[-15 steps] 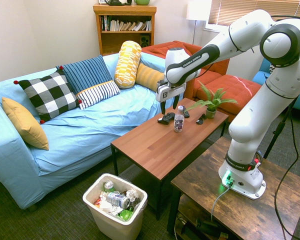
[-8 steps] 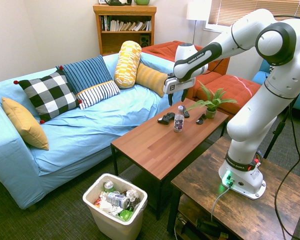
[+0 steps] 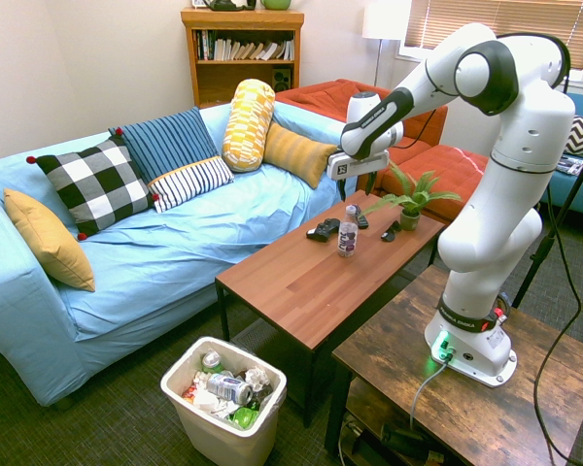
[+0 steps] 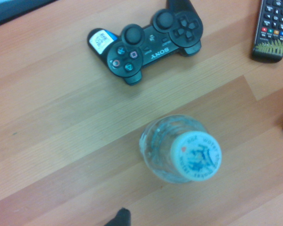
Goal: Throw the bottle in the trash bin
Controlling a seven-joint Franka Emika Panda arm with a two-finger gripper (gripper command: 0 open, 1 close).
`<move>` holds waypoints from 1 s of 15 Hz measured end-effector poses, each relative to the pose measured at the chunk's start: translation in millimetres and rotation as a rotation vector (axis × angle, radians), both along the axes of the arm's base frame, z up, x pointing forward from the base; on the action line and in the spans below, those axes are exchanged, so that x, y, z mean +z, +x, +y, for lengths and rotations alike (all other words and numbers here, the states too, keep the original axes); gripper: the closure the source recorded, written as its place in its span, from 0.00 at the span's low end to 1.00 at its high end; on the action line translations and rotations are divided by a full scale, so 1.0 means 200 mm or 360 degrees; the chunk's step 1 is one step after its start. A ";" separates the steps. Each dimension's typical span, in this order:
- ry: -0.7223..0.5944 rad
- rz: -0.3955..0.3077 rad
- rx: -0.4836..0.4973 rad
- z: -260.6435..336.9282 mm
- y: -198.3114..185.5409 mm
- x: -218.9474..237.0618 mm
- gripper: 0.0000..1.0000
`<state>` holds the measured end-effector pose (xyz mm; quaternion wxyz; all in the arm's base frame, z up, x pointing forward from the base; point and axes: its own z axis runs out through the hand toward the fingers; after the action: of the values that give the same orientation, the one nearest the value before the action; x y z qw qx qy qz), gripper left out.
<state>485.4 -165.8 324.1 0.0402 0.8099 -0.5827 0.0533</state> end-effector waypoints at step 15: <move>0.0052 0.0178 -0.0132 -0.12 0.19 -0.47 1.00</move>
<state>522.5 -190.3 230.1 0.0619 0.7873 -0.6134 -0.0033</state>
